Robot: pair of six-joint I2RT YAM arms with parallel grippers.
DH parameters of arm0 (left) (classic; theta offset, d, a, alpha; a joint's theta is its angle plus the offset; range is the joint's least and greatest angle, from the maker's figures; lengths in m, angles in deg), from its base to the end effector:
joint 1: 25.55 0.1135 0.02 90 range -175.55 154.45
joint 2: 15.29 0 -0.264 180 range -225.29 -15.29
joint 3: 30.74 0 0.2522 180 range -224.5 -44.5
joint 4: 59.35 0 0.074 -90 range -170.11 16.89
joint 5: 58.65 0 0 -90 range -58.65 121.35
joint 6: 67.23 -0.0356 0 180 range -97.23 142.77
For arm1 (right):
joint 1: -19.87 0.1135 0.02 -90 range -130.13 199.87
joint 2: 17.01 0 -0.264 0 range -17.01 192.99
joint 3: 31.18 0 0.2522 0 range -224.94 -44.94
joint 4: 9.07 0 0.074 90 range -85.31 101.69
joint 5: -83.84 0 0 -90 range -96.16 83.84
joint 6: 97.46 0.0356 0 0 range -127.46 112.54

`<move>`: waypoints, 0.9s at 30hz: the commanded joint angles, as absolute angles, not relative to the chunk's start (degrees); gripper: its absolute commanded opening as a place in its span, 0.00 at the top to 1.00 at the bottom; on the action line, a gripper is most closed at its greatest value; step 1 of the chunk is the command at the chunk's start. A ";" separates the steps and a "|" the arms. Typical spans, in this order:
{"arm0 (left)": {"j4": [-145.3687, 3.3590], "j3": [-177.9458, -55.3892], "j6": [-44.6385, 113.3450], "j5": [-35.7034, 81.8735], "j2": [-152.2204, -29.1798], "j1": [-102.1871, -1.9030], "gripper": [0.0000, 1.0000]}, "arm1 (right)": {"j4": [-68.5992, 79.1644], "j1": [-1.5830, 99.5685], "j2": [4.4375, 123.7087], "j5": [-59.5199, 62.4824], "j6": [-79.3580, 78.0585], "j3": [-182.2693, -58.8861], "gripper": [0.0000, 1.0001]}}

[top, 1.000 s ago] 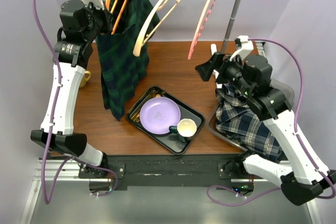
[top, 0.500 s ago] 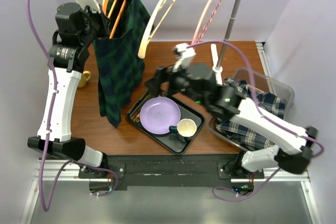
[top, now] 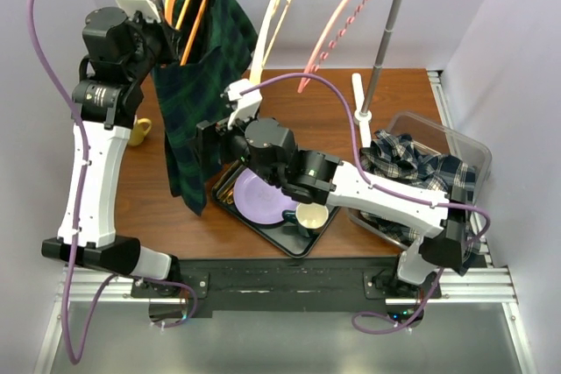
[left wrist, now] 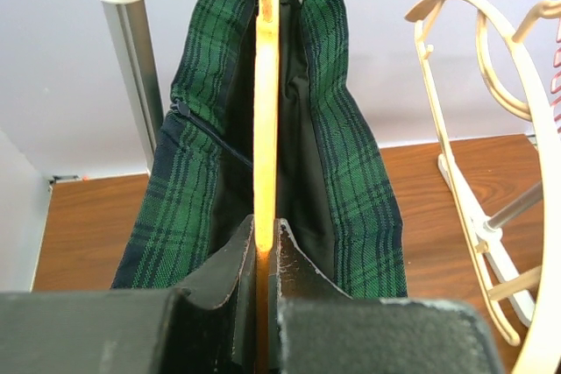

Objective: Remove the skirt from the hanger

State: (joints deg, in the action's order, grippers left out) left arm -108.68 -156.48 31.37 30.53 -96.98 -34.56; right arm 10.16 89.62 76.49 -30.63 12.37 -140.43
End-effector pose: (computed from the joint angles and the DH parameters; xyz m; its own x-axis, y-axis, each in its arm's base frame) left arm 0.2688 -0.0431 0.5400 -0.1154 -0.1331 -0.9844 0.1552 0.9764 -0.1502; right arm 0.1471 0.3562 0.4390 -0.2609 0.1849 -0.9475 -0.6615 0.6806 0.3150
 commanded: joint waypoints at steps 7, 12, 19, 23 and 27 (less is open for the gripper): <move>-106.07 -156.12 37.54 32.93 -87.46 -34.51 1.00 | 0.21 93.43 87.66 -37.10 5.19 -152.86 0.01; -107.65 -153.58 39.03 33.10 -84.38 -34.51 1.00 | 0.37 95.27 94.34 -41.56 2.83 -161.03 0.01; -111.33 -154.35 37.37 35.03 -82.35 -34.51 1.00 | -3.47 95.45 95.68 -44.12 1.85 -157.99 1.00; -117.30 -160.68 35.26 38.72 -84.02 -34.60 1.00 | -7.09 95.54 93.13 -44.66 -1.48 -149.12 1.00; -119.51 -165.61 34.82 38.38 -83.94 -34.51 1.00 | -11.04 95.36 91.54 -45.10 -4.99 -144.62 1.00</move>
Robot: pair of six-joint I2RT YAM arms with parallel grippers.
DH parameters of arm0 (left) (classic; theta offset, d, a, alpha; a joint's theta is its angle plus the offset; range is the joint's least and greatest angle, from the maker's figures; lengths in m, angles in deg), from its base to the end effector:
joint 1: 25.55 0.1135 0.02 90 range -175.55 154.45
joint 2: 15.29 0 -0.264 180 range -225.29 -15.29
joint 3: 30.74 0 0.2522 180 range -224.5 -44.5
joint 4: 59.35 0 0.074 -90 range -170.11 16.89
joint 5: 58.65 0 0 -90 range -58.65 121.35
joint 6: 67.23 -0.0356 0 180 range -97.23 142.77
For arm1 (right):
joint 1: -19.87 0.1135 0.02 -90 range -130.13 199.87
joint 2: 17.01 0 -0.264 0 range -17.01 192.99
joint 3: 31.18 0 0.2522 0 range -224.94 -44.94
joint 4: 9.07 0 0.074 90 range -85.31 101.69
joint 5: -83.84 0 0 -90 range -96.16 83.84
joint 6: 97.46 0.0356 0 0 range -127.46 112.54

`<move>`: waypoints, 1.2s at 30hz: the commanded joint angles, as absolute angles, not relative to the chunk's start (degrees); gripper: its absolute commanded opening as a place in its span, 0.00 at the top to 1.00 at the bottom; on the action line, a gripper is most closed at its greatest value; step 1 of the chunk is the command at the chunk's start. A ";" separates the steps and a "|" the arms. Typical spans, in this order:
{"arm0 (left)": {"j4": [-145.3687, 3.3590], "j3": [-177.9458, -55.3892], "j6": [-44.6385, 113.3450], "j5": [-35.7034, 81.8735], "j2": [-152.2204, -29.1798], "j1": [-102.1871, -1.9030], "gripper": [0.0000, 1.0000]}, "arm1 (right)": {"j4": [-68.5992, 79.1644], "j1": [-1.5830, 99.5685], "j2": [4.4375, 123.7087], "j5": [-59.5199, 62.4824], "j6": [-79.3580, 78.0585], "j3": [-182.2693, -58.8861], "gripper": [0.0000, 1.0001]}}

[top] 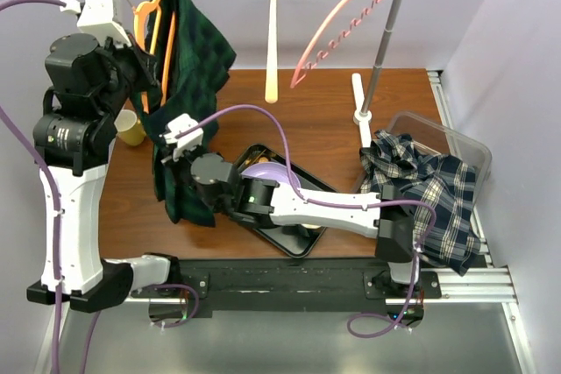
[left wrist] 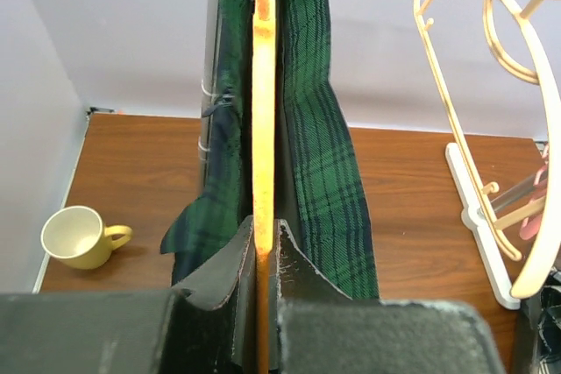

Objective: Remove the skirt from the hanger

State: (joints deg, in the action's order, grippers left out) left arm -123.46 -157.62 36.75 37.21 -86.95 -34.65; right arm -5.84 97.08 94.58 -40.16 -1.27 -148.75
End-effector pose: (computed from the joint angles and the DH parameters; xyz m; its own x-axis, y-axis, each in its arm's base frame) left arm 0.1871 -0.0263 0.5543 -0.1620 -0.2174 -0.9625 0.0192 0.9745 -0.2234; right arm 0.1238 0.4553 0.3902 -0.0633 0.1250 -0.9901 -0.6820 0.7189 0.1344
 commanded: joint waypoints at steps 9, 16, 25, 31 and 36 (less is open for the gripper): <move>-119.60 -166.49 32.27 37.50 -81.39 -34.51 1.00 | -13.33 95.28 91.36 -46.41 -7.11 -143.91 1.00; -118.29 -167.46 30.42 41.71 -80.51 -34.51 1.00 | -19.39 95.01 90.57 -46.68 -7.11 -137.15 1.00; -118.64 -168.16 30.25 40.49 -79.99 -34.51 1.00 | -20.54 95.10 92.24 -45.98 -5.97 -133.36 1.00; -116.97 -165.80 30.42 39.79 -77.97 -34.51 1.00 | -20.01 95.10 92.51 -43.27 -4.21 -131.88 1.00; -113.90 -161.84 33.57 37.85 -77.17 -34.51 1.00 | -20.27 96.24 92.07 -35.71 -5.18 -132.22 1.00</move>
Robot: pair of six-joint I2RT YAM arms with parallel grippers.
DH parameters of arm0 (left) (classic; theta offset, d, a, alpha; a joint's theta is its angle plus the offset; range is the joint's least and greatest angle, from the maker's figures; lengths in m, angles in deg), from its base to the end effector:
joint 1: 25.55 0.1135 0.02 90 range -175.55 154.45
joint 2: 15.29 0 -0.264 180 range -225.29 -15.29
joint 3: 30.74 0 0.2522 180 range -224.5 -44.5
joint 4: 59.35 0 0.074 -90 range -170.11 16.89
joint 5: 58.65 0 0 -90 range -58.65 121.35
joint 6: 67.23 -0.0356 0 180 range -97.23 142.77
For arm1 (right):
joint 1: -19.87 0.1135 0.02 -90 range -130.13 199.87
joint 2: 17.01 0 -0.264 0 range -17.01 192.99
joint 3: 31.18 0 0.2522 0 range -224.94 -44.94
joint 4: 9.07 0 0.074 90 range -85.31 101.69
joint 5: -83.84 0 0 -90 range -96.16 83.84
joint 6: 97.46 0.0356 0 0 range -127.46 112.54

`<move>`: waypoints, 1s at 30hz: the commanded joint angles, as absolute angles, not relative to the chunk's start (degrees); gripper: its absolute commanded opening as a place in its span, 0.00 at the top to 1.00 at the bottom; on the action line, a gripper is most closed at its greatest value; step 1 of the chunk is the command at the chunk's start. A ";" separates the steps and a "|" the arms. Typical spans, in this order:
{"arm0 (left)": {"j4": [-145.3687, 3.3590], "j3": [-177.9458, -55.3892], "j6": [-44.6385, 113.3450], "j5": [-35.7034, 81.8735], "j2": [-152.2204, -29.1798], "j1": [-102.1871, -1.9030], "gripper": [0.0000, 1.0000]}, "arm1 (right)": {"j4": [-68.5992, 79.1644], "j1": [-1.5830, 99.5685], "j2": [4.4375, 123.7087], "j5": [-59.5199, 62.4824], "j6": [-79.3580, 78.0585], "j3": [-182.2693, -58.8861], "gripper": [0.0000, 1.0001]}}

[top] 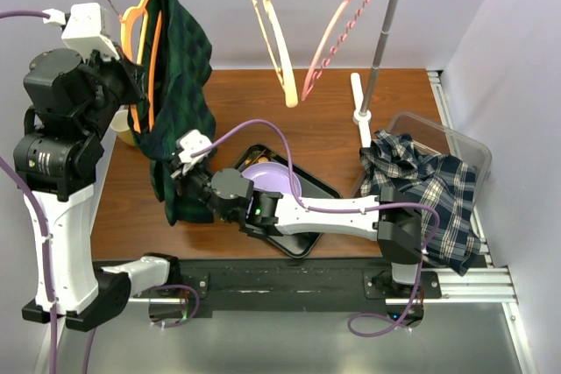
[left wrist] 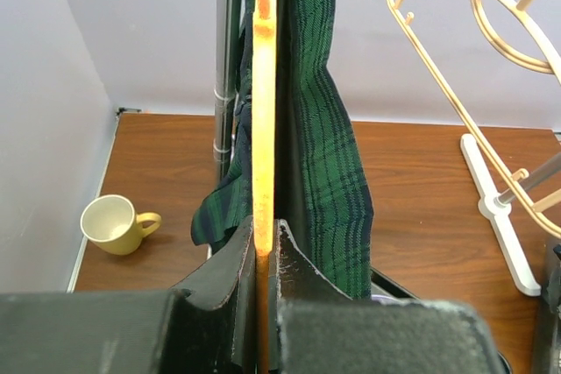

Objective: Remove the skirt from the hanger

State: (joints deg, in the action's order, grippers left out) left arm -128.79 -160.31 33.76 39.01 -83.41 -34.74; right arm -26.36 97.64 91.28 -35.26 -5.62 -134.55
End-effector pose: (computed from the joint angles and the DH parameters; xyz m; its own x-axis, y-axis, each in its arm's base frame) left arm 0.1492 -0.0193 0.5648 -0.1400 -0.1687 -0.9757 0.0013 0.9853 -0.1706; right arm 0.1137 0.4428 0.3650 0.0212 0.2301 -0.9729 -0.7544 0.6423 0.1355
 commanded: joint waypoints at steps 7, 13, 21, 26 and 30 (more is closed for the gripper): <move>-108.71 -156.21 36.92 36.71 -74.62 -34.51 1.00 | -17.29 100.90 92.77 -34.20 -12.03 -139.59 1.00; -110.46 -160.06 38.51 33.37 -76.99 -34.51 1.00 | -17.20 100.73 96.10 -39.19 -14.14 -138.90 1.00; -116.26 -164.56 37.98 31.79 -78.57 -34.51 1.00 | -13.51 95.38 96.21 -39.82 -8.09 -138.38 1.00; -120.65 -164.39 36.49 29.85 -79.54 -34.51 1.00 | -13.42 92.82 93.74 -37.89 -5.27 -136.26 1.00; -121.80 -162.27 35.78 30.73 -78.93 -34.51 1.00 | -13.77 92.03 93.73 -37.71 -5.18 -135.74 1.00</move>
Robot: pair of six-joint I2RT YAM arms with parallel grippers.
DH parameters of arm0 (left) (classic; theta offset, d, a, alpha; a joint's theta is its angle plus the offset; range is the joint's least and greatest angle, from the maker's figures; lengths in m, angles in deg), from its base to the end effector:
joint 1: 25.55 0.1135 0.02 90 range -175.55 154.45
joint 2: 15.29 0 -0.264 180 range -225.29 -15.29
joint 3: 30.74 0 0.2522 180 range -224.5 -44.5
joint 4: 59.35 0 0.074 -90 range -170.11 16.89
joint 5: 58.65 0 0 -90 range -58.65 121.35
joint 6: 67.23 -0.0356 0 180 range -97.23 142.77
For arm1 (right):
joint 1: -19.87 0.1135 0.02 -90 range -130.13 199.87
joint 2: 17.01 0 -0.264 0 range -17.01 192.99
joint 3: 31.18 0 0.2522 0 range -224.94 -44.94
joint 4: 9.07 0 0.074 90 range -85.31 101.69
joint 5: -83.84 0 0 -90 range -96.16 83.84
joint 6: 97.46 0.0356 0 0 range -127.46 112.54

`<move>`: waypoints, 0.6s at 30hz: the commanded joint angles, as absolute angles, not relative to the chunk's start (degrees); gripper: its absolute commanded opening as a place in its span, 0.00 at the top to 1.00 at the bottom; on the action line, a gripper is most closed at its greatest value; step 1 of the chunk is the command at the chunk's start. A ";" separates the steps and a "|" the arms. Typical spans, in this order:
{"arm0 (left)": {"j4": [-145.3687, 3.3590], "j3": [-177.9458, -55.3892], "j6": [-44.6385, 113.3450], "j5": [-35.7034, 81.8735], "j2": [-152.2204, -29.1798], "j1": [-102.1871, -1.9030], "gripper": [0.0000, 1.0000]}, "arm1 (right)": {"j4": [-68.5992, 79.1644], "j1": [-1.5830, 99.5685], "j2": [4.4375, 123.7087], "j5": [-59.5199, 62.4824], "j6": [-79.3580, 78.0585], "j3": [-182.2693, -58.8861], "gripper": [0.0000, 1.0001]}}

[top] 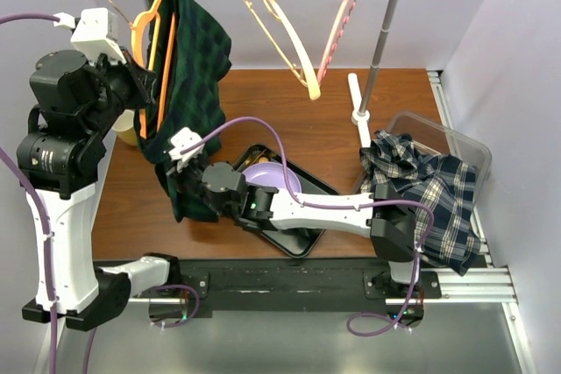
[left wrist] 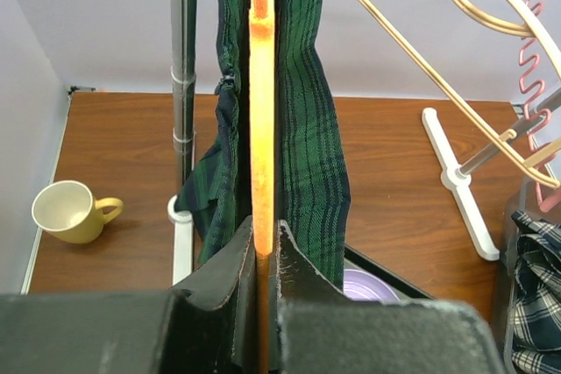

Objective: Remove the skirt from the hanger

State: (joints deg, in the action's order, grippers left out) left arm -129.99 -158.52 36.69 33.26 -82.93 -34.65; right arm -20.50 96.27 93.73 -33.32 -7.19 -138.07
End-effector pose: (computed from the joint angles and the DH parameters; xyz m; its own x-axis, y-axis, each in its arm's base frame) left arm 0.1511 -0.0230 0.5564 -0.2049 -0.2107 -0.9558 0.0787 0.9698 -0.2306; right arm 0.1263 0.4529 0.3574 0.0274 0.1313 -0.9910 -0.7585 0.6484 0.0649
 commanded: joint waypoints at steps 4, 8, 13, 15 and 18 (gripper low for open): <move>-122.07 -164.64 35.69 31.26 -79.01 -34.51 1.00 | -14.21 91.50 95.40 -36.48 -3.77 -134.77 1.00; -121.98 -166.23 36.39 30.64 -79.63 -34.51 1.00 | -14.82 91.41 98.03 -36.13 -2.64 -133.54 1.00; -121.54 -166.66 36.13 31.17 -80.86 -34.51 1.00 | -14.47 91.41 100.15 -36.13 -2.37 -133.62 1.00; -121.27 -166.93 36.05 31.26 -81.39 -34.51 1.00 | -13.69 91.50 101.20 -36.48 -2.37 -133.98 1.00; -119.87 -166.23 35.52 32.13 -81.30 -34.51 1.00 | -13.33 91.93 101.38 -36.75 -1.40 -133.46 1.00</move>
State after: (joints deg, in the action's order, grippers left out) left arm -134.12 -160.15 35.72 33.30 -84.72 -34.61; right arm -24.07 94.96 96.97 -30.72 -3.39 -136.34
